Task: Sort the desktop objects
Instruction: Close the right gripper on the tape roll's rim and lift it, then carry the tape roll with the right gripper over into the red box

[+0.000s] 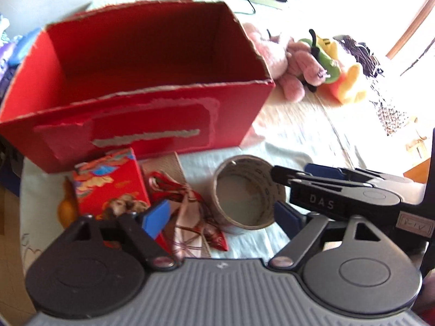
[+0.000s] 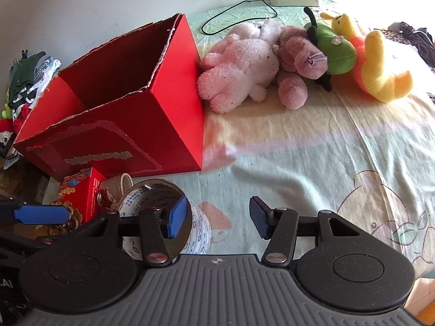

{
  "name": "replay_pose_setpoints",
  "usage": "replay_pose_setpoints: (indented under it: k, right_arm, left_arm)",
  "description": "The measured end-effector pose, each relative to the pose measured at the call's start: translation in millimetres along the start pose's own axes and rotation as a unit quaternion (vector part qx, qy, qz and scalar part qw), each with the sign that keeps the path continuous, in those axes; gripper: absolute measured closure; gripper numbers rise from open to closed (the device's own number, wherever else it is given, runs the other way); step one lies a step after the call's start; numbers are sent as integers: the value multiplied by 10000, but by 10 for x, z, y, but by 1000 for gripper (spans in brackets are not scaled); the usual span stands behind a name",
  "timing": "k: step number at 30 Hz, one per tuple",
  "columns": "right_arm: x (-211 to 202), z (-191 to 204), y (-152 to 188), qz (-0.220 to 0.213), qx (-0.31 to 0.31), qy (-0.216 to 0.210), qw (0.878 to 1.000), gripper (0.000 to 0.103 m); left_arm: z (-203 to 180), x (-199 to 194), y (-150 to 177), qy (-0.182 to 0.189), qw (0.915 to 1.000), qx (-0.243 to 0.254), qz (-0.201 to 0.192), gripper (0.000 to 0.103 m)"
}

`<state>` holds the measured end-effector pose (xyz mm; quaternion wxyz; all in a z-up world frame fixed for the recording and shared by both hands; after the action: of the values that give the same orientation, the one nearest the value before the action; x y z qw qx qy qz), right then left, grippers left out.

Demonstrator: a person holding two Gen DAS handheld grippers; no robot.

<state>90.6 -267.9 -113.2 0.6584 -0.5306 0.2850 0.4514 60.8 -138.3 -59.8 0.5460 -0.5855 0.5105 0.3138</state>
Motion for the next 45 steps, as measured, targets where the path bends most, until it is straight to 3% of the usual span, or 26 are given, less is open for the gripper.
replay_pose_setpoints:
  k: [8,13,14,18,21,24,33,39,45]
  right_arm:
    - [150,3,-15,414,-111,-390,9983,61]
    - [157,-18,-53,446,-87,-648,9969,92]
    - [151,-26,-63,446,-126,-626,9970,94]
    - [118,-94,-86,400,-167,-524,9977,95]
    - [95,-181,-105,339,-184,-374,9986,94]
    - [71,-271,-115,286,-156,-236,9992,94]
    - [-283,-518,-281,-355,47,102,9993,93]
    - [-701,-506,-683,-1167,74,125,9931,93]
    - [-978,-143,-1180,-1954,-369,14,9800,91]
  left_arm:
    - [-44,161,-36,139,9995,-34,279,38]
    - [-87,257,-49,274,9988,33,398,52]
    - [-94,283,-45,290,9987,46,414,53]
    - [-145,383,-76,382,9981,105,477,63]
    - [-178,480,-98,381,9976,157,550,77]
    - [-245,517,-126,476,9971,237,549,78]
    - [-637,403,-380,715,9932,909,122,78]
    - [-802,-9,-743,803,9865,1290,-610,78]
    - [-654,-504,-1153,636,9797,1317,-1375,78]
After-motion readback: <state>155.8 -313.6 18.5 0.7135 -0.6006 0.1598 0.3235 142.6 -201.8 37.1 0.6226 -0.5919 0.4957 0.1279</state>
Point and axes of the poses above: each gripper's, at about its wrist camera, not at the fingertips, and x roughly the way its jaws point, z to its left, y to its underside, the point moved 8 cm from there along x, roughly the way its jaws point, and after that the axes turned 5 degrees about z, right-handed, at the moved point
